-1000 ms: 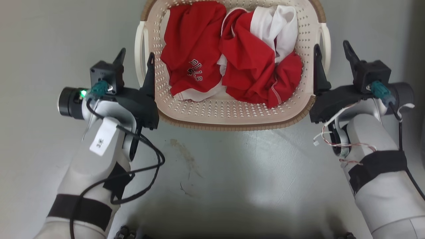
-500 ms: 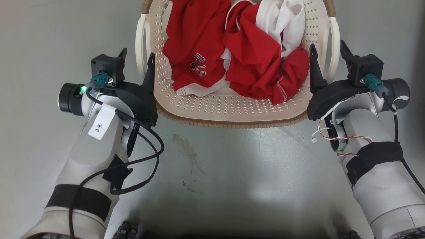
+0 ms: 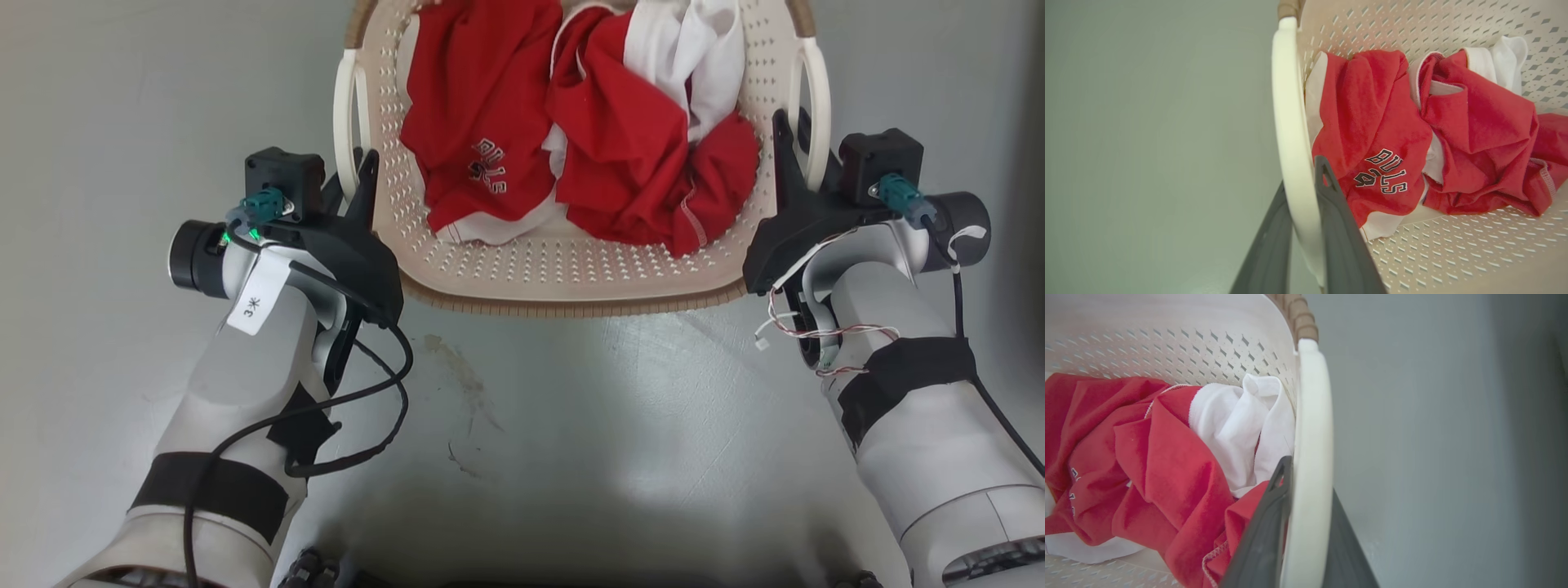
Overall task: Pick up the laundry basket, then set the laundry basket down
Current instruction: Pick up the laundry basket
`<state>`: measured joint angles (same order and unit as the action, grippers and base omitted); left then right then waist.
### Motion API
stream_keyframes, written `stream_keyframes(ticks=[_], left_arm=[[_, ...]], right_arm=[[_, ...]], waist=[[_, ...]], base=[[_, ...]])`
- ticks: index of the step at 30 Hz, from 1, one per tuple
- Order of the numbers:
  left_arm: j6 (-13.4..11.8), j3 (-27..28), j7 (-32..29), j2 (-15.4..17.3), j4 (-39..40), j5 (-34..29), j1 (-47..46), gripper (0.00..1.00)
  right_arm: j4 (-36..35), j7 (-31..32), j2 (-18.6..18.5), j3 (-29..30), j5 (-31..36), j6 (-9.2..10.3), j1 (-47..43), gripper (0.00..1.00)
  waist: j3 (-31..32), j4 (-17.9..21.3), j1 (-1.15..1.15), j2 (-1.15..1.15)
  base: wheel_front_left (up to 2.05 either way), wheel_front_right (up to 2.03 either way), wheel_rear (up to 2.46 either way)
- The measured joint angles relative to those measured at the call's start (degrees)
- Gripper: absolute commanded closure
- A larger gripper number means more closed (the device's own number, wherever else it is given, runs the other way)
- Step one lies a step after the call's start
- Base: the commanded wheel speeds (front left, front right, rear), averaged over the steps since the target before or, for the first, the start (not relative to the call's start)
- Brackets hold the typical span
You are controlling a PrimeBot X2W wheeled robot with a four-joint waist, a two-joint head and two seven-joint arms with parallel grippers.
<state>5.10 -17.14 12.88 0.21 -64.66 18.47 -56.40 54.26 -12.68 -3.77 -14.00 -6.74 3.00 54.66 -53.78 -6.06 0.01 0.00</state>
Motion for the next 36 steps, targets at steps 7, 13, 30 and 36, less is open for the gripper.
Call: stream_keyframes(ticks=[7,13,30,36], left_arm=[[0.51,-0.74,0.07,-0.24,-2.05,1.29,0.03,1.0],[0.98,-1.49,0.05,-0.27,-3.65,1.87,0.07,1.0],[1.9,-4.08,-2.79,-0.69,-6.76,3.47,1.9,1.0],[1.96,-4.59,-4.24,-0.78,-7.23,4.41,3.58,1.0]], right_arm=[[3.28,-0.51,0.29,-0.34,-0.34,-0.2,0.01,1.0],[5.75,-0.51,0.65,-0.48,-0.83,-0.51,0.38,1.0],[13.79,2.11,1.33,-0.96,-1.98,-1.97,1.17,1.0],[16.01,3.13,1.71,-1.57,-3.7,-2.41,0.48,1.0]], waist=[[1.41,0.25,0.0,0.0],[3.35,0.75,-0.01,0.0],[11.27,2.01,-0.01,0.0],[14.98,2.29,-0.01,0.0]], base=[[0.0,0.0,0.0],[0.0,0.0,0.0],[0.0,0.0,0.0],[0.0,0.0,0.0]])
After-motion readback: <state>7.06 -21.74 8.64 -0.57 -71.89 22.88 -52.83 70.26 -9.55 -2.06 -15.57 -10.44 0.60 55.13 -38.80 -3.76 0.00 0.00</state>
